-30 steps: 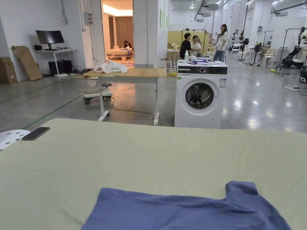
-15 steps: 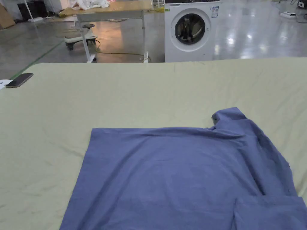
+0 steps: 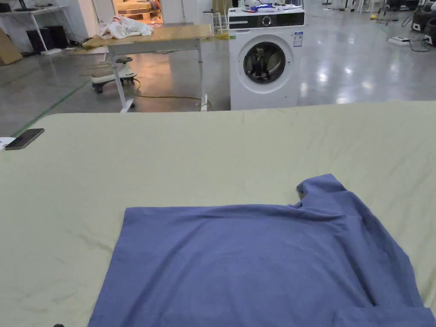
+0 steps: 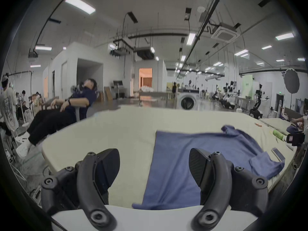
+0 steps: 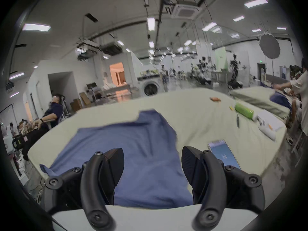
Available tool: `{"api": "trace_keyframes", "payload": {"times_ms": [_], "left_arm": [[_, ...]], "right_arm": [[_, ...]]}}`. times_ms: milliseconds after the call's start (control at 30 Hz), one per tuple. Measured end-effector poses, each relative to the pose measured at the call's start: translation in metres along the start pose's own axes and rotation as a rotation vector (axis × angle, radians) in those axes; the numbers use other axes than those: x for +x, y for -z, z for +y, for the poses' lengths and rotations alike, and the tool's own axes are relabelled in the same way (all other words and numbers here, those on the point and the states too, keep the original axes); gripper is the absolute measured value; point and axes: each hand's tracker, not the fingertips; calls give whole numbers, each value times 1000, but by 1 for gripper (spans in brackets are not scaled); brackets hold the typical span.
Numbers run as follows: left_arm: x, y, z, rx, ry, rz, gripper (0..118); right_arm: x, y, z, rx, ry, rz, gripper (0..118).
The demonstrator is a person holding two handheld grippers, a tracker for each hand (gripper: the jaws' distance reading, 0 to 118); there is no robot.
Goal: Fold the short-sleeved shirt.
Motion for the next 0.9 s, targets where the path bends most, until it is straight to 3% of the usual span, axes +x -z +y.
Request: {"api": "trace_keyframes", "payload": {"times_ms": [67, 133, 233, 267, 300, 367, 467, 500, 900], "left_arm": [[6, 0, 13, 34, 13, -56, 87], [14, -4, 25, 50, 9, -55, 87], [20, -7, 33, 45, 23, -94, 84], [22, -8, 33, 46, 31, -113, 78], [25, -11, 34, 42, 38, -158, 68], [29, -14, 32, 56, 43, -180, 34], [34, -16, 32, 48, 71, -191, 16], [34, -16, 32, 47, 72, -194, 0], [19, -17, 27, 5, 45, -215, 0]], "right_arm": [[-9, 3, 9, 12, -27, 47, 73], [-17, 4, 16, 26, -52, 74, 63], [-26, 5, 20, 29, -81, 78, 31], [-30, 6, 21, 24, -89, 77, 12], [-31, 8, 21, 13, -94, 86, 4], [-32, 9, 17, 9, -88, 89, 3], [-36, 8, 15, -6, -82, 82, 0], [-36, 8, 15, -10, -84, 76, 0], [-31, 5, 17, -8, -80, 58, 0]]}}
